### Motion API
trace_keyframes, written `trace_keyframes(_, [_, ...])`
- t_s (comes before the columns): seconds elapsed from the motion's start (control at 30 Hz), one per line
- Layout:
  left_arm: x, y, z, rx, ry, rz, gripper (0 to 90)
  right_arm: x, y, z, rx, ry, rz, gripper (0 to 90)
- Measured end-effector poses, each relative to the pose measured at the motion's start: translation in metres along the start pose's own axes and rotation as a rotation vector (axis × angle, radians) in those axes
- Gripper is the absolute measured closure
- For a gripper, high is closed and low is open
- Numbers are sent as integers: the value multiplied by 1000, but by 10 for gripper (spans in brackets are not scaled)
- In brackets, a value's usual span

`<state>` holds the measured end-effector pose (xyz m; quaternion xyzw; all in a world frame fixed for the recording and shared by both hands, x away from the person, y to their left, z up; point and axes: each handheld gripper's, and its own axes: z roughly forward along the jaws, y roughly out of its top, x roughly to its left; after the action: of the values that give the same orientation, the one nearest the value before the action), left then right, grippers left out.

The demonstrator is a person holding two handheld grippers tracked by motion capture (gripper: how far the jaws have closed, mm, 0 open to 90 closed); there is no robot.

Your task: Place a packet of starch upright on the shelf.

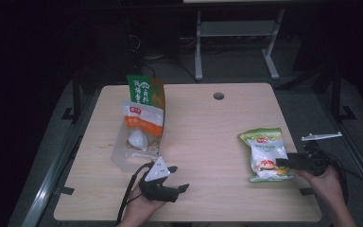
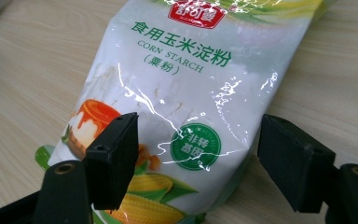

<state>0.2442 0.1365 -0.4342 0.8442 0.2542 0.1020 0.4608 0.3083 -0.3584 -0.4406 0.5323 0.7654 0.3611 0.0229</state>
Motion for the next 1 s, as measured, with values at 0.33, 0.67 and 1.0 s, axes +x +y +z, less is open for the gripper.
trace_keyframes(0.33, [0, 1, 1, 8, -2, -2, 281, 6, -15, 2, -31, 68, 67, 318])
trace_keyframes(0.67, [0, 4, 4, 7, -10, -10, 282, 35, -24, 9, -40, 80, 73, 321])
trace_keyframes(1.0, [-16, 25, 28, 14, -67, 19, 279, 42, -9, 8, -35, 59, -35, 313])
